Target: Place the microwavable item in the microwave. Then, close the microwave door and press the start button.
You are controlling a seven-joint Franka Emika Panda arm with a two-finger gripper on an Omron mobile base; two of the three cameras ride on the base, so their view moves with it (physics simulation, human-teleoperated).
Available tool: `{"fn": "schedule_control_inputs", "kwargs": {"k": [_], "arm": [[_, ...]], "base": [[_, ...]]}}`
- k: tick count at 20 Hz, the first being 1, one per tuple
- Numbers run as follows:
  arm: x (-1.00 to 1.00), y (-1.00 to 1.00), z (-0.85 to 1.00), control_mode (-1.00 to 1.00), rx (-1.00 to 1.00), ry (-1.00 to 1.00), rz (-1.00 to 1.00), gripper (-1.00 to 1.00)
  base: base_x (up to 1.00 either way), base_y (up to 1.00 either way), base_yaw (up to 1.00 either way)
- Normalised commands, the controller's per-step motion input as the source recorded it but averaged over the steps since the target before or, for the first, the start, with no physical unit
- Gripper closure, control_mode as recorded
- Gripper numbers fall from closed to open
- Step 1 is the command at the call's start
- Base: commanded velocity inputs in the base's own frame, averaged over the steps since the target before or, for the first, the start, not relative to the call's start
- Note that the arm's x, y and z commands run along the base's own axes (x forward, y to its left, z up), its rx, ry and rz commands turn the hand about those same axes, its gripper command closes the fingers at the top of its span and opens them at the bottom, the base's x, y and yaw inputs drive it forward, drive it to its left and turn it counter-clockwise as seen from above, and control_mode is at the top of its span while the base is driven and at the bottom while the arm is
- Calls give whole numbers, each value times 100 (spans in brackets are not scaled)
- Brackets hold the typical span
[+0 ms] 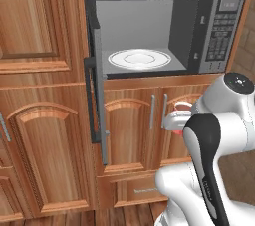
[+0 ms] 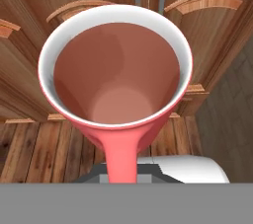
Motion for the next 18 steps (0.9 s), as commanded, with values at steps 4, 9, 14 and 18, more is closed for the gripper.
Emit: {"fn": "schedule_control_inputs", "kwargs": {"k": [4,9,14,18], "arm": [[0,0,0,100,0,0,0,100],[0,0,0,100,0,0,0,100],[0,0,0,100,0,0,0,100],[47,0,57,-100,0,-13,0,100]], "base": [[30,-5,16],[2,0,5],[0,-1,0],[0,0,0]]}}
